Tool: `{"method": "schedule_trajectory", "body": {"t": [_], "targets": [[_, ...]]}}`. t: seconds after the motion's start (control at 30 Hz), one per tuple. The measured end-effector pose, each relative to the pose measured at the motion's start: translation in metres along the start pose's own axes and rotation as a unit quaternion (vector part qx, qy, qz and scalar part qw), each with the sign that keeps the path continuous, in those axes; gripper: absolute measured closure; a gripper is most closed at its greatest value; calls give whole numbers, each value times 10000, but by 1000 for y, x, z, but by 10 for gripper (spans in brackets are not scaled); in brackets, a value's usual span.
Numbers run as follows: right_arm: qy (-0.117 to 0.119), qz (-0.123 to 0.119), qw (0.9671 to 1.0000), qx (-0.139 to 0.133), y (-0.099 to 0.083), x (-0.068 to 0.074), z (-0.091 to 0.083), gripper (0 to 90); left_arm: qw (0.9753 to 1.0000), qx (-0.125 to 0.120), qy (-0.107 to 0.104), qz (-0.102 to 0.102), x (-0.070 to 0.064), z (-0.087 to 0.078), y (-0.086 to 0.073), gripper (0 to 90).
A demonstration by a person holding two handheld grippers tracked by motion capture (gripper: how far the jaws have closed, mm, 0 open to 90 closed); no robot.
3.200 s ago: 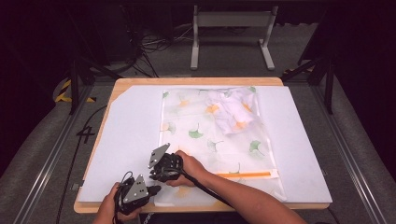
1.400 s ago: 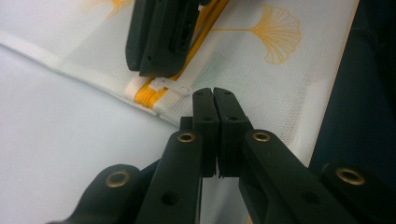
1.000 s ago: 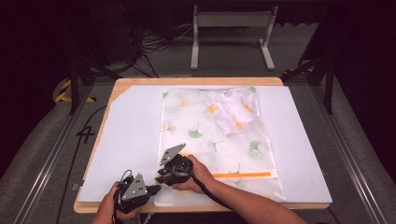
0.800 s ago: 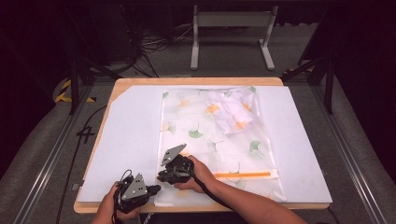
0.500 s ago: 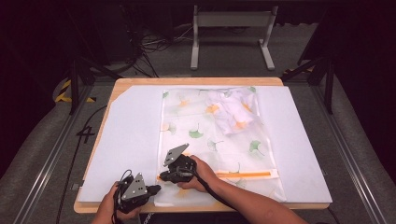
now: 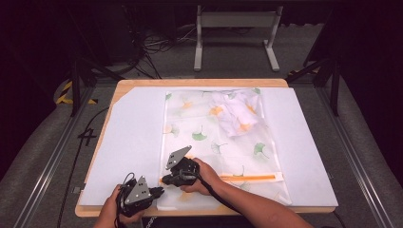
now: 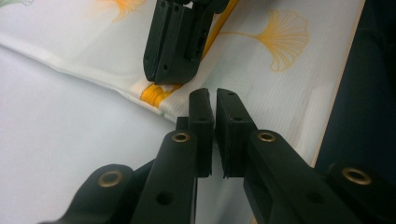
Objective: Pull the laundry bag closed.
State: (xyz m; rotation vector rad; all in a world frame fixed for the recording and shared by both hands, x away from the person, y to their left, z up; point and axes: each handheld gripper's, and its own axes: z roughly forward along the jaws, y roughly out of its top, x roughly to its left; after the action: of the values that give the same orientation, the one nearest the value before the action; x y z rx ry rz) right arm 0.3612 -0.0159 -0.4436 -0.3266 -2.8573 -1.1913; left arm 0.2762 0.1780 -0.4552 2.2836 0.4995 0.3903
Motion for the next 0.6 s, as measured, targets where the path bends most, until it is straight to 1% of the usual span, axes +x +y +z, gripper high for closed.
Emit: {"method": "schedule_trajectory", "body": {"t": [0.07,0.13,0.17,0.2,0.27,0.33,0.4,0.53,0.6], "targets": [[9,4,10000,1,1,0,-1,878,9999,-58,92,33,3,-1,4,850],[9,-4,10000,20,2,0,-2,878,9999,-21,144,42,5,1,5,856],[2,4,10000,13,2,0,-2,878,9999,8,142,41,6,3,4,860],[0,14,10000,17,2,0,-2,898,9998,120,128,49,7,6,3,869],[4,24,10000,13,2,0,-1,900,9999,91,109,90,7,6,2,883],[-11,33,10000,14,2,0,-1,900,9999,66,81,26,9,6,1,895],[-49,4,10000,45,1,1,-1,900,9999,73,84,45,9,6,0,900],[-41,16,10000,26,1,1,-1,900,10000,38,37,-35,10,5,-1,900],[-8,49,10000,0,0,2,-2,900,10000,32,43,-44,10,5,-1,900]]}}
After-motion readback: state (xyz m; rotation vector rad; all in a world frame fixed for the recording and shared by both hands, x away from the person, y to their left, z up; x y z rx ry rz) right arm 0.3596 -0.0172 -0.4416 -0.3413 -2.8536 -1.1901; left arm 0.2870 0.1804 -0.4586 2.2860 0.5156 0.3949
